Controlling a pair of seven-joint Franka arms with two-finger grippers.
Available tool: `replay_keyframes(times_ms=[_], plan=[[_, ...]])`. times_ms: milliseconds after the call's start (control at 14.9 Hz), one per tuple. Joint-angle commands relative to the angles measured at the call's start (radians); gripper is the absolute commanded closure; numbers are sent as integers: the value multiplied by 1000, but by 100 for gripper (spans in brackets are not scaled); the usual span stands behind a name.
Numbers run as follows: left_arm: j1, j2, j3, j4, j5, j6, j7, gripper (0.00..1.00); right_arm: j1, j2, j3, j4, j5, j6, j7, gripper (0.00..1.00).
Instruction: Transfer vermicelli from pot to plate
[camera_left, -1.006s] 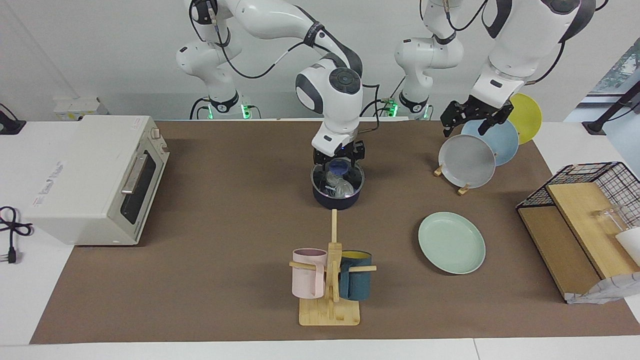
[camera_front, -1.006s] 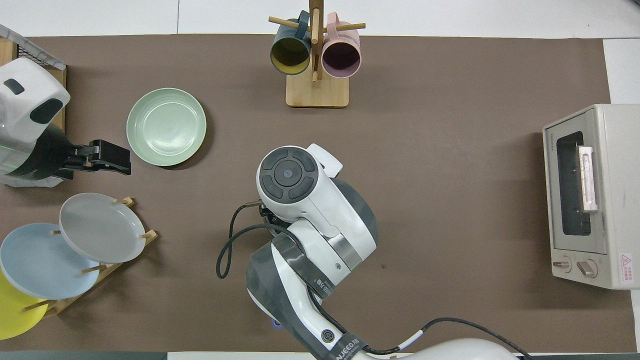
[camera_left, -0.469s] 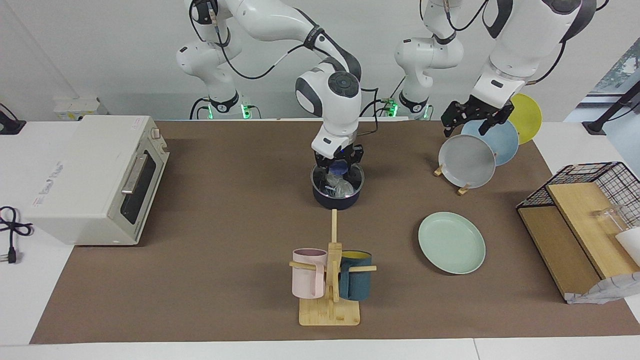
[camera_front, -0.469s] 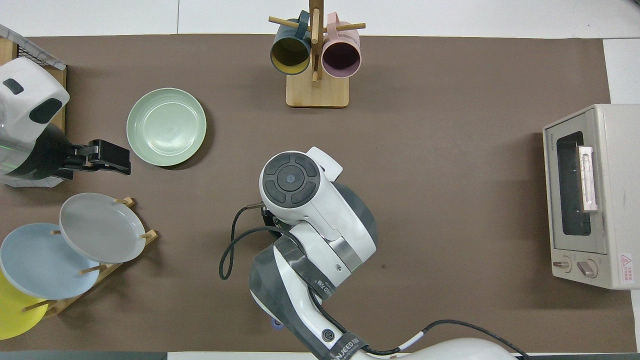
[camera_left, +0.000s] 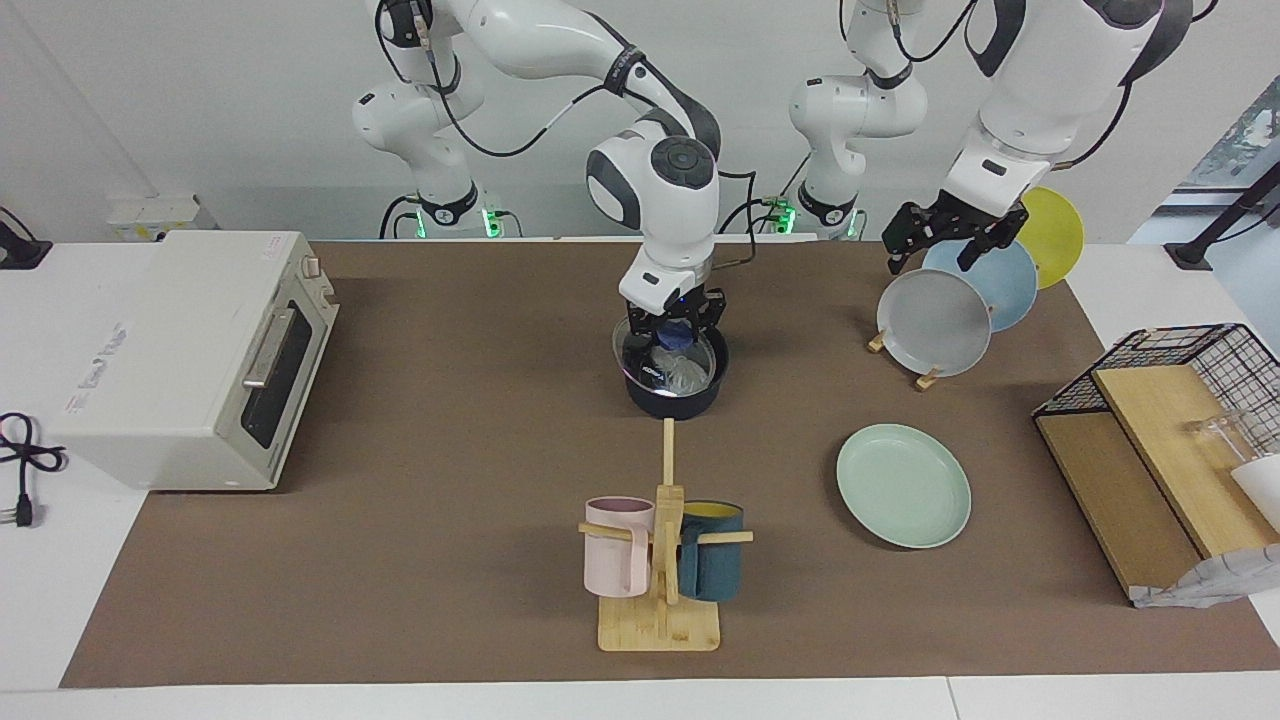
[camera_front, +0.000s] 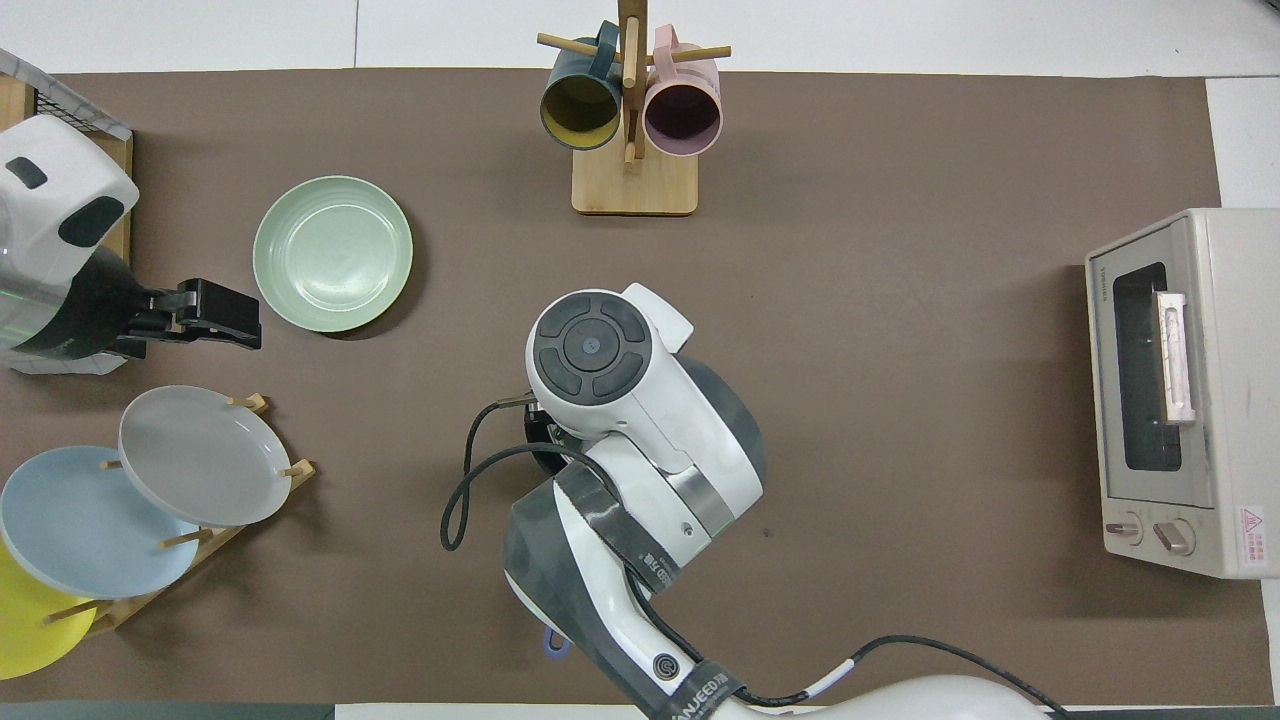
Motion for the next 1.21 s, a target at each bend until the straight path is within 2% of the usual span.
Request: replay_keyframes(times_ms=[0,201,335,536,670,737,872,1006,1140], plan=[[12,-10,-8,-2,15,25,1,0,-39,-19,1,28,6,-61,-54,70],[0,-9,-10,-2,15,36,-2,0,-99,-23,-2,80,3,-131,-118,69],[-18,-12,-19,-21,15,54,-29,0,-174,-39,0,82,11,-164,-213,69],[-130,-4,-19,-68,14,111,-101,0,-291,-59,-2,80,11,-231,-394,69],[-205,3,-21,-141,5,216,-193,0,-361,-62,-2,66,8,-241,-489,69],[-248,22,-21,-163,0,259,-235,0,-395,-62,-2,63,8,-241,-534,69],[-319,109,-21,-163,-18,342,-331,0,-469,-65,-2,42,9,-228,-650,69],[-389,203,-19,-168,-25,450,-419,0,-544,-83,0,-12,19,-189,-748,69],[-406,234,-21,-192,-25,513,-419,0,-567,-109,0,-102,20,-103,-781,70]])
